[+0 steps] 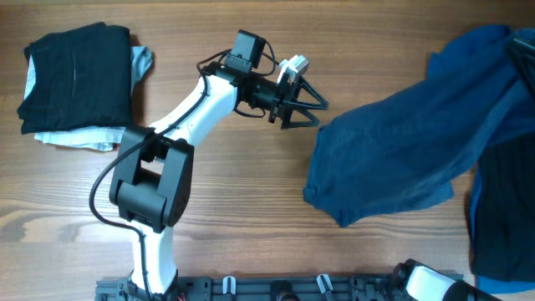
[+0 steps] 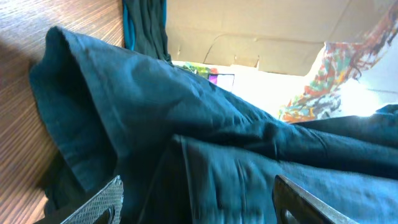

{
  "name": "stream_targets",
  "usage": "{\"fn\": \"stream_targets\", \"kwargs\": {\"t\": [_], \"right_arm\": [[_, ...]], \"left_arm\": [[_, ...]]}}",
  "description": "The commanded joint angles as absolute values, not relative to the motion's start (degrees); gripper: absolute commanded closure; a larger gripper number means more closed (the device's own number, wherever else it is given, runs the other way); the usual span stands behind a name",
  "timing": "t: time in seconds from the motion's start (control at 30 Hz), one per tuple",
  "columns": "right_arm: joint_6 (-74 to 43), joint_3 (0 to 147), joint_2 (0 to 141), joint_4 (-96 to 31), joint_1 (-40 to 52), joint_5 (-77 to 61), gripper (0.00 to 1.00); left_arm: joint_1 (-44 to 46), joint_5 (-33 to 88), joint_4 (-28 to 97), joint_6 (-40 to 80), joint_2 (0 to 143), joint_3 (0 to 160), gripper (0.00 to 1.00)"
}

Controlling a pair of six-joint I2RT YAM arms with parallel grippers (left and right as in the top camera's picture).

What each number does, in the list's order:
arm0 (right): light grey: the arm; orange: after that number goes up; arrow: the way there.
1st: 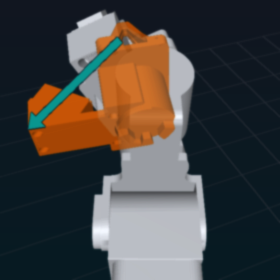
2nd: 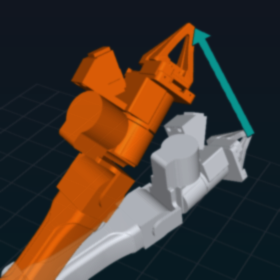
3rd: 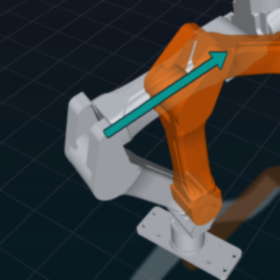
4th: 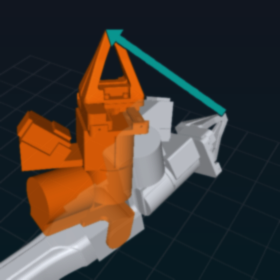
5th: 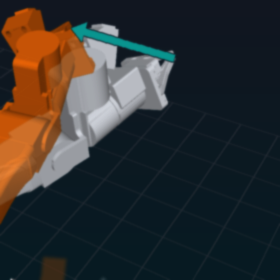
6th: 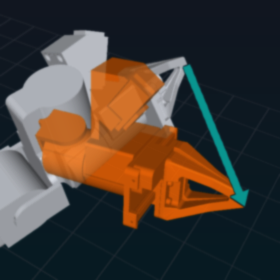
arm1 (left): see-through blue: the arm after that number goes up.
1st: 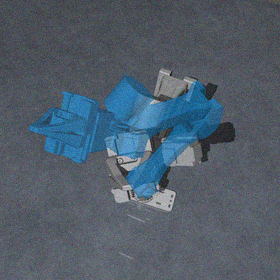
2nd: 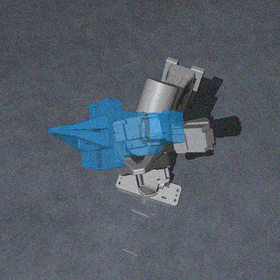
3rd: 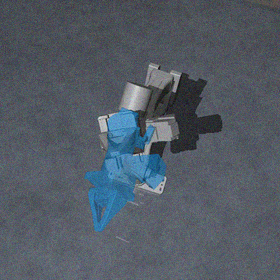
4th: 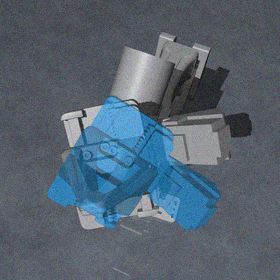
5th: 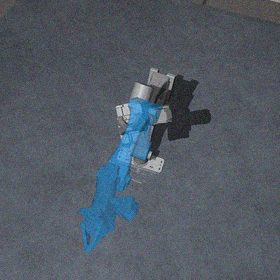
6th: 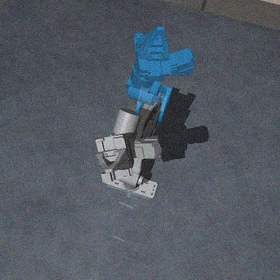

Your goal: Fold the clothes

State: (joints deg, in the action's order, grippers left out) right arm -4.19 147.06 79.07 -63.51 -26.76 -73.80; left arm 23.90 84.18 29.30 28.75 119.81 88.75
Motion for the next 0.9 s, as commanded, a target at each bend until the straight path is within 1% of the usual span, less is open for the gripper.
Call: {"fn": "stream_targets", "kwargs": {"t": [0.0,0.1,0.13,0.17,0.2,0.23,0.27,0.3,0.33,0.37,0.4,0.43,0.5,0.6,0.67,0.7,0.77,0.87], "right_arm": [[-2.8,147.5,78.8,-63.3,-26.6,-76.3,0.96],[-2.8,147.5,78.9,-64.4,-26.6,-76.3,0.96],[-2.8,147.5,78.9,-64.4,-26.6,-76.3,0.96],[-2.8,147.5,78.9,-64.4,-26.6,-76.3,0.96],[-2.8,147.5,78.9,-64.4,-26.6,-76.3,0.96],[-2.8,147.5,78.9,-64.4,-26.6,-76.3,0.96],[-2.8,147.5,78.9,-64.5,-26.6,-76.3,0.96],[-2.8,147.5,78.9,-64.8,-26.6,-76.3,0.96],[-2.7,147.5,78.9,-64.9,-26.6,-76.3,0.96],[-2.5,147.5,78.9,-65.0,-26.6,-76.3,0.96],[-1.8,147.5,78.9,-65.2,-26.6,-76.1,0.96],[-1.5,147.5,78.9,-65.4,-26.6,-75.4,0.96],[-1.5,147.5,78.9,-65.6,-26.6,-73.4,0.96],[-1.5,147.5,78.9,-65.6,-26.6,-73.3,0.96],[-1.5,147.5,78.9,-65.6,-26.6,-73.3,0.96],[-1.5,147.5,78.9,-65.5,-26.6,-73.3,0.96],[-1.5,147.5,78.8,-65.6,-26.6,-73.3,0.96],[-1.5,147.5,78.8,-65.6,-26.6,-73.3,0.96]], "left_arm": [[23.8,84.9,29.0,31.2,120.7,89.1,0.25],[23.4,88.7,29.1,32.0,120.7,89.1,0.31],[23.3,89.3,29.1,32.0,120.7,89.1,0.35],[23.3,90.2,29.1,32.0,120.7,89.1,0.41],[23.3,90.3,29.6,32.3,120.7,89.1,0.51],[23.3,90.3,30.1,32.4,120.7,89.1,0.64],[23.3,90.3,30.7,32.4,120.7,89.1,0.65],[23.3,90.3,31.1,32.4,120.7,89.1,0.57],[23.2,90.3,31.3,32.4,120.7,89.1,0.51],[23.0,90.3,31.3,32.4,120.7,89.1,0.51],[22.5,90.3,31.1,32.4,120.7,89.1,0.48],[21.9,90.3,30.8,32.4,120.7,89.1,0.40],[19.7,90.3,30.8,32.4,120.7,89.1,0.28],[15.8,90.3,31.2,31.7,120.7,89.1,0.24],[15.5,90.2,32.6,29.7,120.7,89.1,0.20],[16.1,90.2,34.9,26.9,120.7,89.1,0.18],[17.8,90.2,38.9,23.8,120.8,89.1,0.18],[19.5,90.3,43.1,22.2,120.9,89.0,0.19]]}}
